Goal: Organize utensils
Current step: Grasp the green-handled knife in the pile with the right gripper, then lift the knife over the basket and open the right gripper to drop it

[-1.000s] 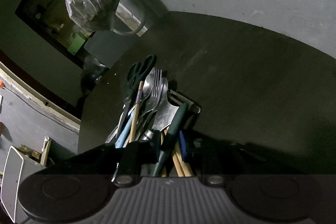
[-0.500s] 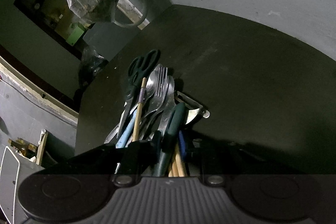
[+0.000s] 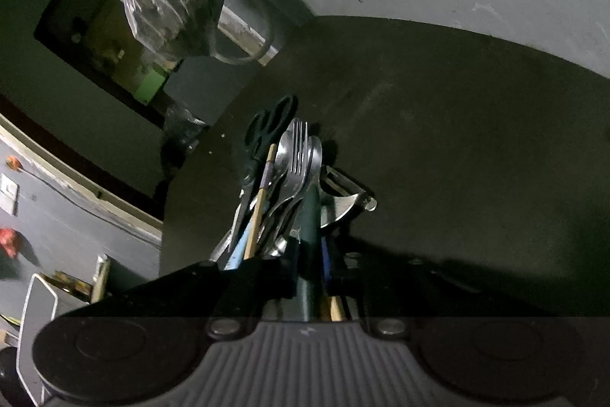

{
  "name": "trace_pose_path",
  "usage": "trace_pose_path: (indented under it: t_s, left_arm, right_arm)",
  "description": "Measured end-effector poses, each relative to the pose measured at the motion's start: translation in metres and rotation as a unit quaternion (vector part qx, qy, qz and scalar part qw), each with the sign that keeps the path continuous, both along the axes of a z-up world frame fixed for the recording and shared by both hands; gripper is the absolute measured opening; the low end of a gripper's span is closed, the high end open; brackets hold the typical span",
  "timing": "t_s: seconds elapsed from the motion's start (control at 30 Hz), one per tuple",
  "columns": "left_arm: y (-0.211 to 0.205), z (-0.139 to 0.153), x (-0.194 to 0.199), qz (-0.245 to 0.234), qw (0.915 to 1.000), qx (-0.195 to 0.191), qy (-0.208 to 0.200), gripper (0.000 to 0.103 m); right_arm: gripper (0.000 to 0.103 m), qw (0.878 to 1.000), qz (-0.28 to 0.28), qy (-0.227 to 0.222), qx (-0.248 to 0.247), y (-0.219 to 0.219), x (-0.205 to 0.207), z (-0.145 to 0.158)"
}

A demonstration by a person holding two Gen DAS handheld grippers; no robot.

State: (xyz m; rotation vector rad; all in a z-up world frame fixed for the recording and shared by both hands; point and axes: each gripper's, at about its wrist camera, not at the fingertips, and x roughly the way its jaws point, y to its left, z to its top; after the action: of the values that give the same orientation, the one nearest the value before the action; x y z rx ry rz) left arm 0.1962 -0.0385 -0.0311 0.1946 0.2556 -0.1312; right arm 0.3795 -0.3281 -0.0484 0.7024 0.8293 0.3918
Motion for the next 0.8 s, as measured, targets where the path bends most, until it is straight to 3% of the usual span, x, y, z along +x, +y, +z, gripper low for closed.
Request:
trace_pose_path:
  t_s: [0.37,0.8]
  left_arm:
    - [-0.001,0.001,0.0,-0.001,1.0,0.0,0.0,0.078]
    - [-0.001,0.001,-0.001,-0.001,1.0,0.0,0.0,0.078]
  right_arm:
    - [0.013,0.995,-0.004,-0.083,0.062,-0.014,-0.026,0.014]
    - [0.013,0.971,-0.007,-0.237,0.037,-0.004,-0.073,0.057]
